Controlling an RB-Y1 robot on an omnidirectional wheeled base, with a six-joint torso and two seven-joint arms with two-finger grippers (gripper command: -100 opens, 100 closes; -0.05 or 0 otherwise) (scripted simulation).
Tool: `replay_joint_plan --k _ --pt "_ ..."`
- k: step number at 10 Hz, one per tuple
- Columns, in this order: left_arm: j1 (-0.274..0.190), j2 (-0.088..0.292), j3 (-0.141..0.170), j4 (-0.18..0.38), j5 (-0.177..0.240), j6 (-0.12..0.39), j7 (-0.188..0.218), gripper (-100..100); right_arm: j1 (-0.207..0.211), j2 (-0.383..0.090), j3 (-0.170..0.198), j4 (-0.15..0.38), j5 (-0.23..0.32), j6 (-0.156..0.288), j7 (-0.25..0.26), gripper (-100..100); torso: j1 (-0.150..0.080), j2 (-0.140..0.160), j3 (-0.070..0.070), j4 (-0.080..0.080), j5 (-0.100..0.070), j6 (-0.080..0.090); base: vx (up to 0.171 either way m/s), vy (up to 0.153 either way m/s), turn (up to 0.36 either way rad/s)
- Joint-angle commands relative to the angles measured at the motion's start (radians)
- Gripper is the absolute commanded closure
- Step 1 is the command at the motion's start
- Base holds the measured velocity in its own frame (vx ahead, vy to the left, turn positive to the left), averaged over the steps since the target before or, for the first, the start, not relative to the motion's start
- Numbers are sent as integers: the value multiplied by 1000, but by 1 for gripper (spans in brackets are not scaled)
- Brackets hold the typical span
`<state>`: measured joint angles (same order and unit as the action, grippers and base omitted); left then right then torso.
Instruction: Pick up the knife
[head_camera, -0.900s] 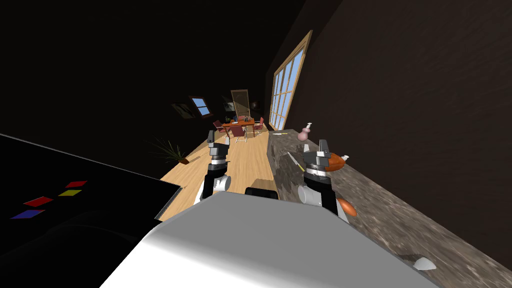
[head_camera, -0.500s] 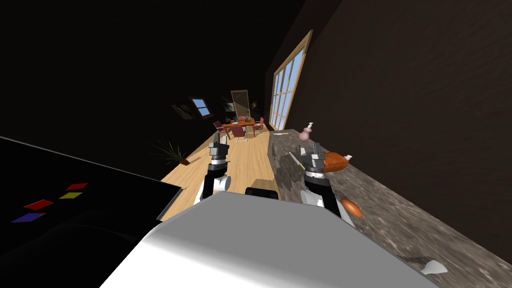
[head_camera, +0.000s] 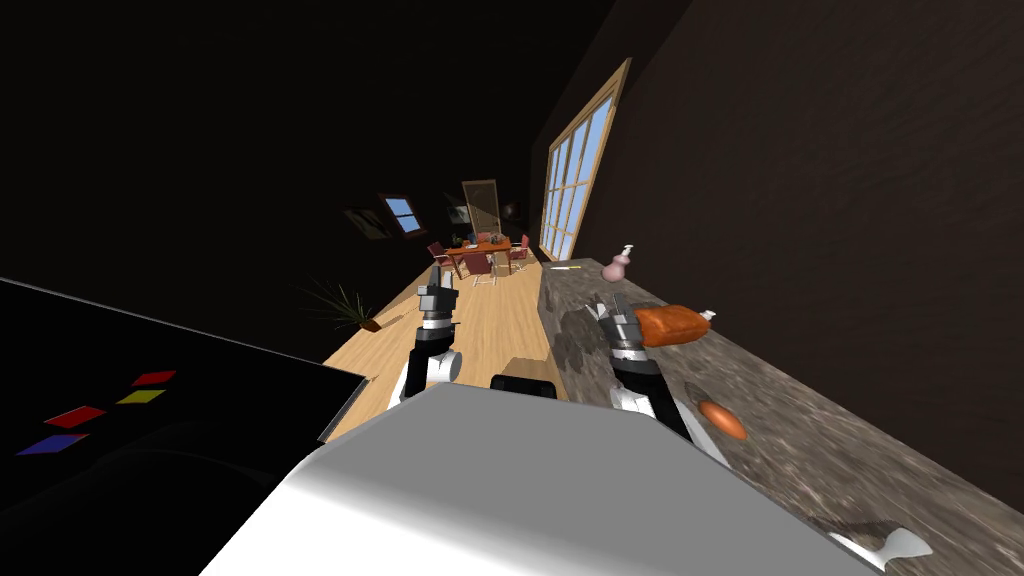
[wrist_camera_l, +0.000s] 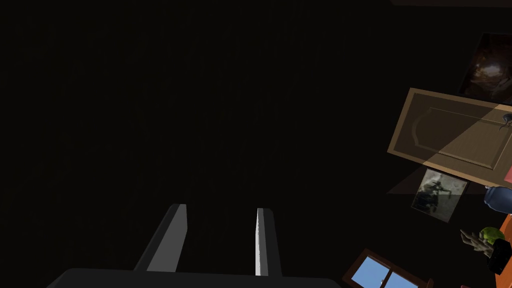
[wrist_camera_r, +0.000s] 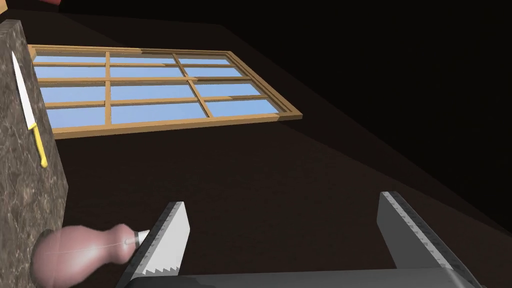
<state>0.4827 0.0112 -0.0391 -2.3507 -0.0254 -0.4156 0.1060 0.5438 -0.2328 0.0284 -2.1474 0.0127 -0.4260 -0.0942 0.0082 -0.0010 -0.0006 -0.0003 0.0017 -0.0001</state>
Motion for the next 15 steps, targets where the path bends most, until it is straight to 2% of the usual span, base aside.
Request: replay_joint_plan --k 1,4,5,6,7,8,9,10,13,14,15 --pt "0 0 0 0 0 0 0 0 19 -50 6 29 -6 4 20 -100 0 0 0 0 0 0 -2 174 -16" --pt "0 0 0 0 0 0 0 0 31 -120 10 51 -10 6 33 -100 0 1 1 0 0 0 -3 115 -9" --pt "0 0 0 0 0 0 0 0 44 -157 14 75 -15 8 47 -100 -1 1 1 0 0 0 4 98 -6" --pt "0 0 0 0 0 0 0 0 44 -169 14 75 -15 8 47 -100 -2 1 0 0 0 0 8 92 -7" --pt "0 0 0 0 0 0 0 0 58 -208 18 99 -20 10 62 -100 -2 0 0 0 0 0 15 132 -3" --pt "0 0 0 0 0 0 0 0 58 -220 18 99 -20 10 62 -100 0 0 0 0 0 0 10 112 -16" --pt "0 0 0 0 0 0 0 0 71 -258 22 125 -25 12 77 -100 -1 0 0 0 0 0 10 106 -4" --pt "0 0 0 0 0 0 0 0 71 -271 22 125 -25 12 77 -100 -1 0 0 0 0 0 4 92 -9" --pt "0 0 0 0 0 0 0 0 99 -358 30 179 -33 16 110 -100 -1 1 0 0 0 0 6 118 -7" --pt "0 0 0 0 0 0 0 0 99 -376 30 179 -33 16 110 -100 -1 0 0 0 0 0 24 109 -15" --pt "0 0 0 0 0 0 0 0 113 -415 34 207 -37 18 127 -100 -1 -1 0 0 0 0 26 125 -7"
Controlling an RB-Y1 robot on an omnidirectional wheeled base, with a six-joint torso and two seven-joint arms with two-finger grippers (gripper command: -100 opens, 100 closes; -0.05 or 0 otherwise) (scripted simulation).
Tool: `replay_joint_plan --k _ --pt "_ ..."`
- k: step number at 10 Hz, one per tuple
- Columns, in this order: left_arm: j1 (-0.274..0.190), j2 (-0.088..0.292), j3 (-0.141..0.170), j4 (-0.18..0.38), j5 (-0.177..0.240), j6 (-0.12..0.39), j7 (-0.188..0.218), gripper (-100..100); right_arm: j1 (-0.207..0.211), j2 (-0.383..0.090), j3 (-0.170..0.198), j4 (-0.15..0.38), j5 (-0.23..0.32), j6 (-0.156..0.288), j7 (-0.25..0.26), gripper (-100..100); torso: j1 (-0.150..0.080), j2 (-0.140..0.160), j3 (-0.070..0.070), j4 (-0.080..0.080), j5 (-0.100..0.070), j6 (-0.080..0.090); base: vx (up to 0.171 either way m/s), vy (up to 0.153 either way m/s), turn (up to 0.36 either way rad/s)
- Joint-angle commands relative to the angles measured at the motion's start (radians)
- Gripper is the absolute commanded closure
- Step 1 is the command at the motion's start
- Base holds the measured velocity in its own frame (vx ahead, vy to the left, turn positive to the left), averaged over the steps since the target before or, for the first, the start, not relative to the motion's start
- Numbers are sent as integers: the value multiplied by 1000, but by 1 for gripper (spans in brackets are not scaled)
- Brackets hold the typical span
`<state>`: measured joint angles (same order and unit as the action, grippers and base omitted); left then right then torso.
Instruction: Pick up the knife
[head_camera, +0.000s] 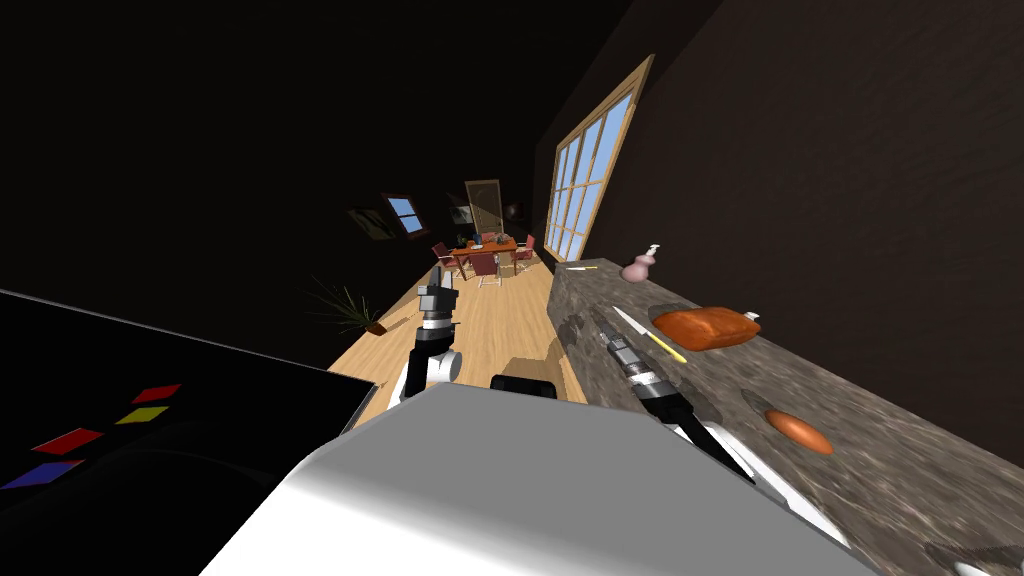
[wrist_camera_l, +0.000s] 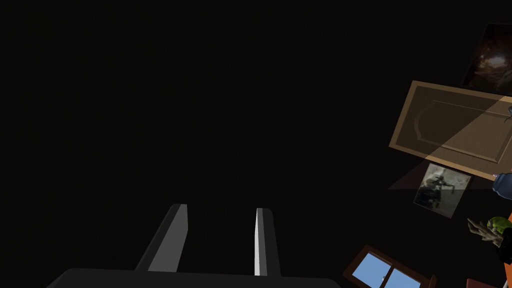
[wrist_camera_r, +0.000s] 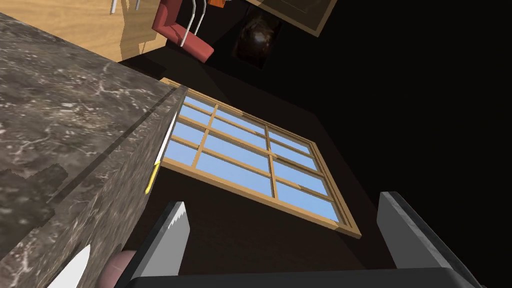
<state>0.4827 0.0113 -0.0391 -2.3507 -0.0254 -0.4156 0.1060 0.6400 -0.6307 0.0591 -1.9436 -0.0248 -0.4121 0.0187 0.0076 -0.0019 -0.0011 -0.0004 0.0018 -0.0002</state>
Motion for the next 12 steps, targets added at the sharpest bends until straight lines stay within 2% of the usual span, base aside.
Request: replay_joint_plan --k 1,2,3,4,5,6,7,8,9,11,12 --pt "0 0 0 0 0 0 0 0 16 -30 4 3 1 4 14 -100 0 0 0 0 0 0 6 111 -8" --pt "0 0 0 0 0 0 0 0 30 -73 7 33 -2 6 32 -100 -1 1 1 0 0 0 13 130 -11" --pt "0 0 0 0 0 0 0 0 30 -82 7 33 -2 6 32 -100 0 1 1 0 0 0 20 96 -15" --pt "0 0 0 0 0 0 0 0 43 -122 11 63 -3 9 52 -100 -1 1 0 0 0 0 37 99 -11" --pt "0 0 0 0 0 0 0 0 43 -134 11 63 -3 9 52 -100 -1 0 0 0 0 0 33 95 -13" --pt "0 0 0 0 0 0 0 0 56 -172 15 95 -3 11 72 -100 -2 0 0 0 0 0 33 121 -15" --pt "0 0 0 0 0 0 0 0 56 -186 15 95 -3 11 72 -100 0 -1 0 0 0 0 32 98 -18" --pt "0 0 0 0 0 0 0 0 68 -227 18 127 -2 13 93 -100 -2 0 0 0 0 0 53 89 -16" --pt "0 0 0 0 0 0 0 0 68 -237 18 127 -2 13 93 -100 -2 -1 -1 0 0 0 39 78 -15" --pt "0 0 0 0 0 0 0 0 92 -312 26 193 4 17 137 -100 -2 -1 -1 0 0 0 57 123 -33" --pt "0 0 0 0 0 0 0 0 92 -335 26 195 4 17 137 -100 1 -3 -1 0 0 0 70 111 -27"
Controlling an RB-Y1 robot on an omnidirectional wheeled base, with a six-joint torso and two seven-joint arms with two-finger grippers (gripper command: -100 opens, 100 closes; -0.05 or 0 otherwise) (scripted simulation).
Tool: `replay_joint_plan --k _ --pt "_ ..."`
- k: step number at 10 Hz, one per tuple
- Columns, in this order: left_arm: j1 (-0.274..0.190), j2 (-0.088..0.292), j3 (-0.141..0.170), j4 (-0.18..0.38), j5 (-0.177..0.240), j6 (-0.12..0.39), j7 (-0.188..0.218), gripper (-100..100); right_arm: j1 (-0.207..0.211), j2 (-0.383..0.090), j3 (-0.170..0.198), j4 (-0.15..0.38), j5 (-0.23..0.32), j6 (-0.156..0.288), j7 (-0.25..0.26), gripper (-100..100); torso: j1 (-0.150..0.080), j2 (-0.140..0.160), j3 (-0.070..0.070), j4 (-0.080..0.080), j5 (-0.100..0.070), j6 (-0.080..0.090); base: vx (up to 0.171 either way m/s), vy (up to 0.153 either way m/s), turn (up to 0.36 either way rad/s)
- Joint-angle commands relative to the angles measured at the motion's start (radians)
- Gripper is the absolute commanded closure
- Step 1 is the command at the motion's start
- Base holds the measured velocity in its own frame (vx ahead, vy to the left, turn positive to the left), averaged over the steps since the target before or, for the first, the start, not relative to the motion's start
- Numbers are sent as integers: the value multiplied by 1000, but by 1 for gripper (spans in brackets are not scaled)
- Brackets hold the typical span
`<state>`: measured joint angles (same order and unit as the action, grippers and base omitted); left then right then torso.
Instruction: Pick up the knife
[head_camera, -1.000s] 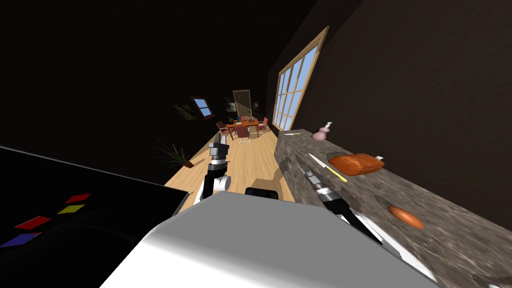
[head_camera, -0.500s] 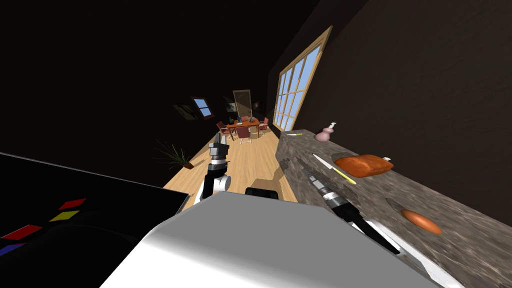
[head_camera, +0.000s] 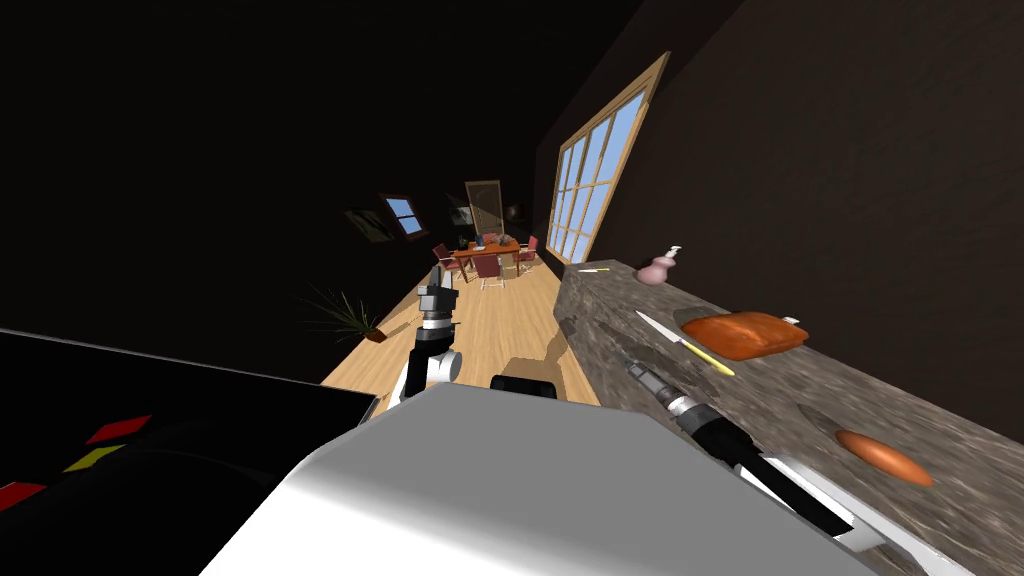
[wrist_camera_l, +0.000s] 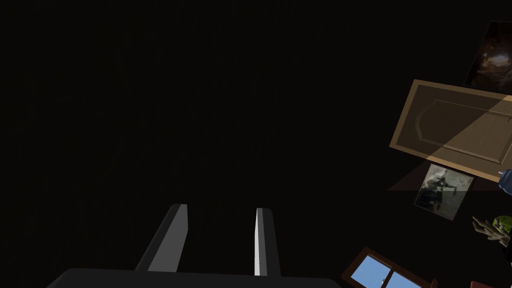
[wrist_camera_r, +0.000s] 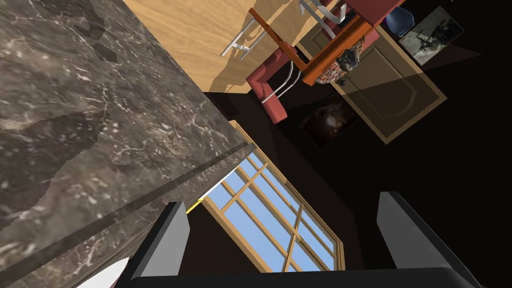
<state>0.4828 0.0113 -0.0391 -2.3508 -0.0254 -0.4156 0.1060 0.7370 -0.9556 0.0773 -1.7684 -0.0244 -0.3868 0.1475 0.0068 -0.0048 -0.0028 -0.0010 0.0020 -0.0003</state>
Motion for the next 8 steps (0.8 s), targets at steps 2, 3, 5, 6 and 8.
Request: replay_joint_plan --k 2,3,5,6,8 --pt "0 0 0 0 0 0 0 0 6 -57 12 55 9 -6 31 -100 0 -1 -1 0 0 0 80 92 -21" --pt "0 0 0 0 0 0 0 0 16 -102 16 90 17 -4 55 -100 -2 -1 0 0 -1 0 73 77 -28" --pt "0 0 0 0 0 0 0 0 27 -145 20 126 25 -2 80 -100 -1 -3 -2 -1 0 0 108 88 -41" --pt "0 0 0 0 0 0 0 0 36 -186 25 163 35 0 105 -100 -2 -2 -1 -1 -1 0 103 63 -30" --pt "0 0 0 0 0 0 0 0 46 -225 29 200 45 2 130 -100 -3 -4 -2 -1 -1 0 128 55 -48"
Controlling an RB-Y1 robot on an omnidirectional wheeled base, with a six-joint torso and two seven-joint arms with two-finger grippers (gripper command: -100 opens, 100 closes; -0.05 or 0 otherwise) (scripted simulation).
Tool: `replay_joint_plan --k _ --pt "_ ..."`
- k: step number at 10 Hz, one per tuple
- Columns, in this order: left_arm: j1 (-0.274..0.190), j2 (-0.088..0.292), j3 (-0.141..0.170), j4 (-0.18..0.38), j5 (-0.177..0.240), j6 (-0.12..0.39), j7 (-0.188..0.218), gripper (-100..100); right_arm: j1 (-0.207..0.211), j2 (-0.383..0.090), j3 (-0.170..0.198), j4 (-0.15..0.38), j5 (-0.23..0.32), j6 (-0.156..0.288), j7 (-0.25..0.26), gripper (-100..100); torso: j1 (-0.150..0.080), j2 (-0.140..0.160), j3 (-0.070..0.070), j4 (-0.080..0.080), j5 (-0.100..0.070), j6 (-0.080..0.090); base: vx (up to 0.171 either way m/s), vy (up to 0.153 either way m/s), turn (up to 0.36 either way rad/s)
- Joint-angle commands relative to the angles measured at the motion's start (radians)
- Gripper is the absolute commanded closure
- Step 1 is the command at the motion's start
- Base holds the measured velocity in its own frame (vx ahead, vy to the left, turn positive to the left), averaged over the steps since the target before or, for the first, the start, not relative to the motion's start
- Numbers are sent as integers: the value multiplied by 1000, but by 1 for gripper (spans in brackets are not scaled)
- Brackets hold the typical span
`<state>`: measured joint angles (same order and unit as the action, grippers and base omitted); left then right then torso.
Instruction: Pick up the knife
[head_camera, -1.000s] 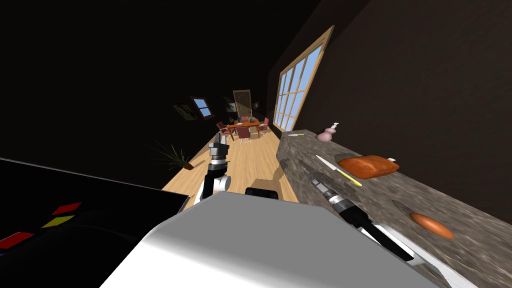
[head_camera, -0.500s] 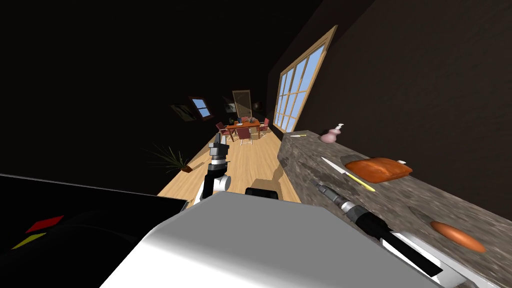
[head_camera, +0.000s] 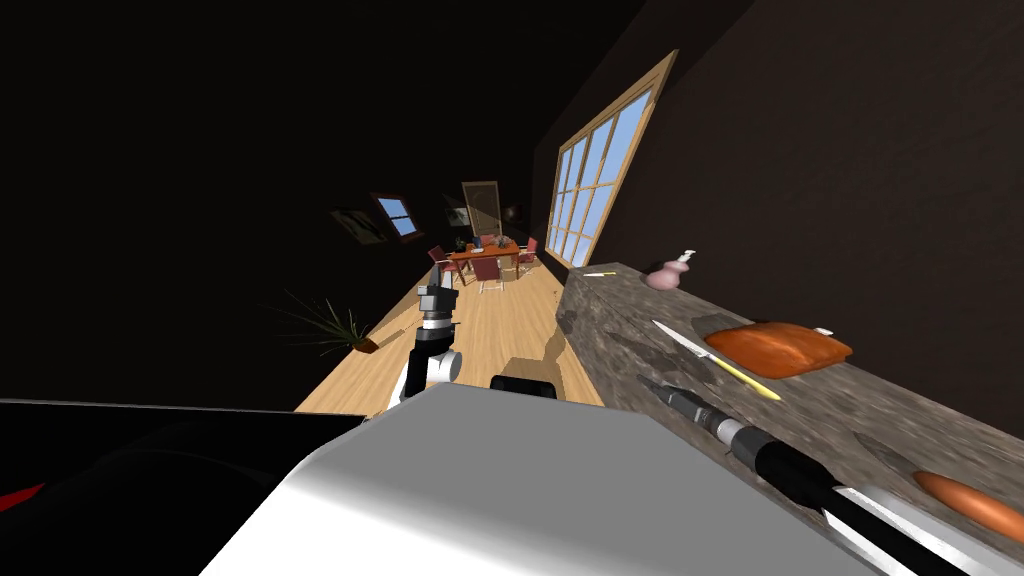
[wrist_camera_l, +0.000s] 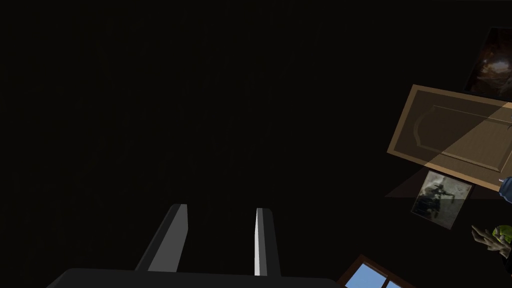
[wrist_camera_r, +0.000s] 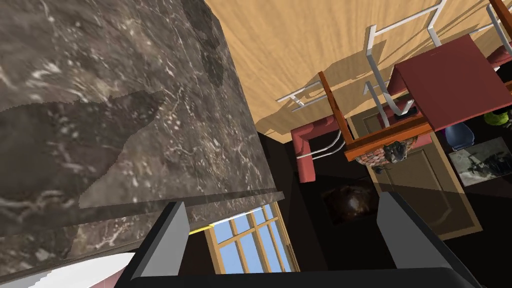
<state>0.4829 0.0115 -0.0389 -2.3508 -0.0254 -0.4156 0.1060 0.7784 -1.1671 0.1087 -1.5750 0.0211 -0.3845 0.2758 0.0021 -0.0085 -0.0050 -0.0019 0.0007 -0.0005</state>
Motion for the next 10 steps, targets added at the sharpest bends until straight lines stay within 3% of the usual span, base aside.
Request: replay_joint_plan --k 1,2,3,6,7,10 --pt "0 0 0 0 0 0 0 0 13 -50 2 44 11 2 27 -100 0 0 0 0 0 0 129 44 -34" --pt "0 0 0 0 0 0 0 0 21 -81 6 79 24 4 52 -100 0 -1 0 0 0 0 189 52 -59" --pt "0 0 0 0 0 0 0 0 21 -86 6 81 24 4 52 -100 0 -3 -2 -1 0 0 119 38 -29" --pt "0 0 0 0 0 0 0 0 43 -180 15 189 63 11 127 -100 -1 -1 -1 0 0 0 138 41 -58" --pt "0 0 0 0 0 0 0 0 43 -180 15 189 63 11 127 -100 0 -3 -2 -1 0 0 132 34 -26" --pt "0 0 0 0 0 0 0 0 62 -258 24 282 100 18 195 -100 -4 -2 -1 -1 -1 0 169 -1 -47"
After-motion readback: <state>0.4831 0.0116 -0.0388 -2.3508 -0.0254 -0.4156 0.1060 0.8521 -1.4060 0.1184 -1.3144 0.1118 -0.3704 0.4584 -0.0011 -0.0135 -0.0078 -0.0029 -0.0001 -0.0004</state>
